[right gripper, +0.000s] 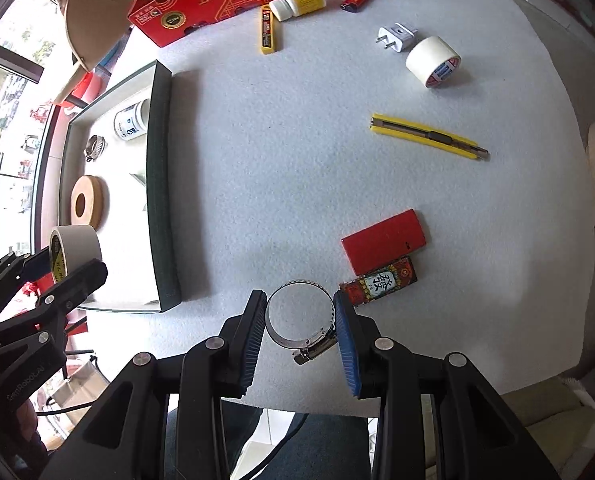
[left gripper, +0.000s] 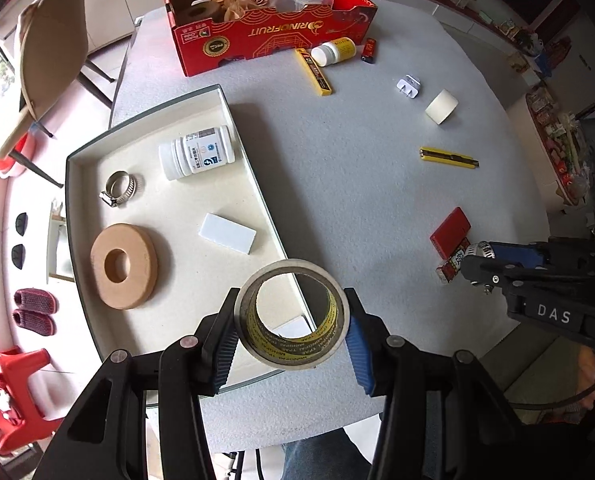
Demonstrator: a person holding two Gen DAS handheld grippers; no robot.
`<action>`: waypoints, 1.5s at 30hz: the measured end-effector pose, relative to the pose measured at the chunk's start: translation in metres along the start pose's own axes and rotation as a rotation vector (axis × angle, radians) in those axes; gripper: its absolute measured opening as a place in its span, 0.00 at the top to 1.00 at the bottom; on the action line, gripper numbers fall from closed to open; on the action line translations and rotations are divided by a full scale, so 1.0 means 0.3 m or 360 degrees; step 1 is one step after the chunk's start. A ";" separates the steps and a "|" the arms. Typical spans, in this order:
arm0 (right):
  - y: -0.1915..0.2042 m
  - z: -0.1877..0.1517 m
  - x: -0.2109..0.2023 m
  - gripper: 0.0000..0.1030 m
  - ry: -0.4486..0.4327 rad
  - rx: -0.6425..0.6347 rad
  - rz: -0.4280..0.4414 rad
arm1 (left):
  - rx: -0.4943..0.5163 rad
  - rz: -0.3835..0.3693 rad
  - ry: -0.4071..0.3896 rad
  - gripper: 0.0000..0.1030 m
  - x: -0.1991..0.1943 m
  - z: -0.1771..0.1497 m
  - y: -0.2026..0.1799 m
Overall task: Organize rigid objects
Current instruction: 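Carry the tape roll in left tool and hose clamp in right tool over the tray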
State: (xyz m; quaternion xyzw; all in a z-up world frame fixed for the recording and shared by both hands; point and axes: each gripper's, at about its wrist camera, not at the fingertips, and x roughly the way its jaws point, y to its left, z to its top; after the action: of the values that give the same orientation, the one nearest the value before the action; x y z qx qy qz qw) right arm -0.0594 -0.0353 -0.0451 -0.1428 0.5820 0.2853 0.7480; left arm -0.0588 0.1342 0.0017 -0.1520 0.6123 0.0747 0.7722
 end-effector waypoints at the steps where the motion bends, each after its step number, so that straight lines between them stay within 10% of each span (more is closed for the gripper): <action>1: 0.016 -0.008 -0.020 0.65 -0.0005 -0.0033 -0.0004 | -0.0029 0.0004 -0.0013 0.49 -0.010 -0.007 0.025; 21: 0.591 0.099 0.071 0.65 0.0003 -0.0670 0.0021 | -0.0579 0.0210 -0.0004 0.49 -0.006 -0.171 0.393; 45: 0.635 0.077 0.097 0.65 0.0043 -0.0671 0.0014 | -0.0586 0.0224 0.0041 0.49 0.015 -0.191 0.423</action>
State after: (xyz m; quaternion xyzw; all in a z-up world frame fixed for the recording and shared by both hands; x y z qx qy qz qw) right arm -0.1494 0.1366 -0.0438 -0.2974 0.5199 0.4022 0.6924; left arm -0.1489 0.2349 -0.0326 -0.2484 0.6072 0.2373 0.7164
